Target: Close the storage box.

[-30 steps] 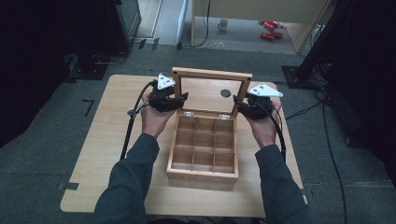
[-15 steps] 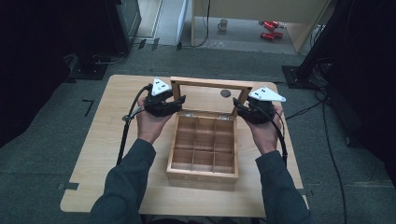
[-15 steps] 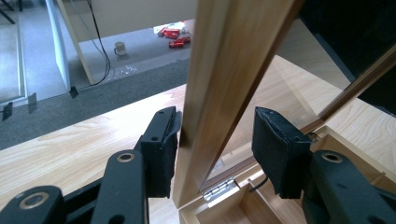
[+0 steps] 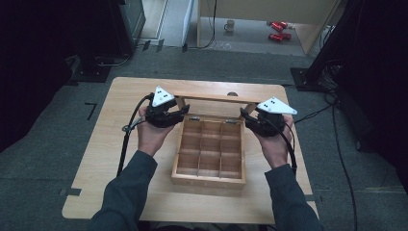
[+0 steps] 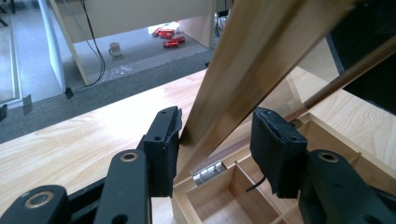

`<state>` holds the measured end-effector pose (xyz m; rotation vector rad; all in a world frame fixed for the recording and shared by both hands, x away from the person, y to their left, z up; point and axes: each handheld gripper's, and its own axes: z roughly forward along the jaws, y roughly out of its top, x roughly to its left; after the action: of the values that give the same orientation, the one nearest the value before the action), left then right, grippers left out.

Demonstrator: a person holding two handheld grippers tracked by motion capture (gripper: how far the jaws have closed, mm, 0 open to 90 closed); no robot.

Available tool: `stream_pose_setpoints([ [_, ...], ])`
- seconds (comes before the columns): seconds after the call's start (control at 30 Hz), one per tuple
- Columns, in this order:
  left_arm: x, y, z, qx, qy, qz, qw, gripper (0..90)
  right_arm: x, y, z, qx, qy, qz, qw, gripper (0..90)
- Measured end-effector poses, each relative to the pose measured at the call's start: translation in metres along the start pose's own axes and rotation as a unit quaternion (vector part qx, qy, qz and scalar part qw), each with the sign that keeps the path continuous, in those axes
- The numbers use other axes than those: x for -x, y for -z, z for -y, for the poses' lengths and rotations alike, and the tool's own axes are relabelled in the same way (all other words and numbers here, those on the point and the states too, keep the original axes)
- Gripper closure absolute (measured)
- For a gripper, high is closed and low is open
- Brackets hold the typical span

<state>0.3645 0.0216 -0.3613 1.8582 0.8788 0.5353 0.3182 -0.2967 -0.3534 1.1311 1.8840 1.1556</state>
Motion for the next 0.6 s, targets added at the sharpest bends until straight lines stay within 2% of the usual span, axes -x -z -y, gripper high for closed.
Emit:
stream_pose_setpoints([
  [0.13, 0.003, 0.004, 0.004, -0.002, -0.006, 0.001, 1.0000, 52.7, -0.003, 0.005, 0.004, 0.000, 0.000, -0.003, 1.0000, 53.1],
  [0.3, 0.007, 0.009, 0.011, -0.002, -0.003, 0.003, 1.0000, 52.4, -0.011, 0.013, 0.010, 0.000, 0.008, 0.004, 1.0000, 52.7],
  [0.6, 0.013, 0.016, 0.023, -0.002, 0.001, 0.006, 1.0000, 51.9, -0.019, 0.026, 0.018, 0.004, 0.013, 0.002, 0.9999, 52.3],
])
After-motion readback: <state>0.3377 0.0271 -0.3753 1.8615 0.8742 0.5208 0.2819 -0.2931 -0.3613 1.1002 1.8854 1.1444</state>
